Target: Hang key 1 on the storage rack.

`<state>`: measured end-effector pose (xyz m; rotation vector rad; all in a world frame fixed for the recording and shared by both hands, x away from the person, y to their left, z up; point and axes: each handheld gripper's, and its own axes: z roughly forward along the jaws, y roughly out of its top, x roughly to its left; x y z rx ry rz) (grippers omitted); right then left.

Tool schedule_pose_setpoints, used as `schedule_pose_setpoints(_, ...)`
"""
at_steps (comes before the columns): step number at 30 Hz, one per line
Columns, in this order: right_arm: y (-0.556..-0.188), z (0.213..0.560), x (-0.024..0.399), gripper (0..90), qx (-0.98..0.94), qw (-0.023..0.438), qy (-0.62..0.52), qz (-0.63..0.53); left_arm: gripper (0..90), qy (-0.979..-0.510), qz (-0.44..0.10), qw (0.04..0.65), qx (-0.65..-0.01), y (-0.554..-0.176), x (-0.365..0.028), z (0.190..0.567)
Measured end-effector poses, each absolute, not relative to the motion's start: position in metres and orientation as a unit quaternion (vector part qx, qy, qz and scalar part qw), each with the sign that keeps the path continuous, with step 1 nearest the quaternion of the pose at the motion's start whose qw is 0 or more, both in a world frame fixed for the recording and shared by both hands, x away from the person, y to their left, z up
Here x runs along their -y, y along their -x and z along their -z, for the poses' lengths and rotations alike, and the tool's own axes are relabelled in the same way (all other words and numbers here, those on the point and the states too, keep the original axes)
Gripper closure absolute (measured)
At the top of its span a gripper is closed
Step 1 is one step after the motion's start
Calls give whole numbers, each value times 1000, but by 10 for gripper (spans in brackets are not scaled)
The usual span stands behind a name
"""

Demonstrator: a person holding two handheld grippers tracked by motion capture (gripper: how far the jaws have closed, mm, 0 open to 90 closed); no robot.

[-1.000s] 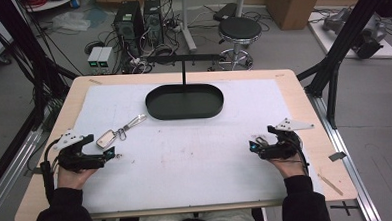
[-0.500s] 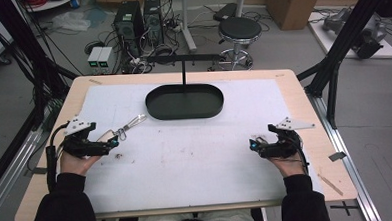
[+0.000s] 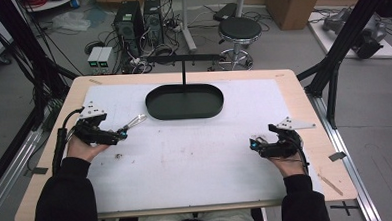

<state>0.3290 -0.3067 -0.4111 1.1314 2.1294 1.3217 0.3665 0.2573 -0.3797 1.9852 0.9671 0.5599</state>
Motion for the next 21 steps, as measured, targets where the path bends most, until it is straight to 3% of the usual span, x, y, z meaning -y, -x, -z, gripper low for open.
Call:
schedule_pose_setpoints(11, -327, 411, 305, 8, -760, 200, -398, -473, 21, -826, -211, 373, -366, -388, -237, 378)
schedule_pose_setpoints(21, -328, 411, 304, 8, -759, 203, -395, -476, 21, -830, -187, 351, -392, -409, -246, 394)
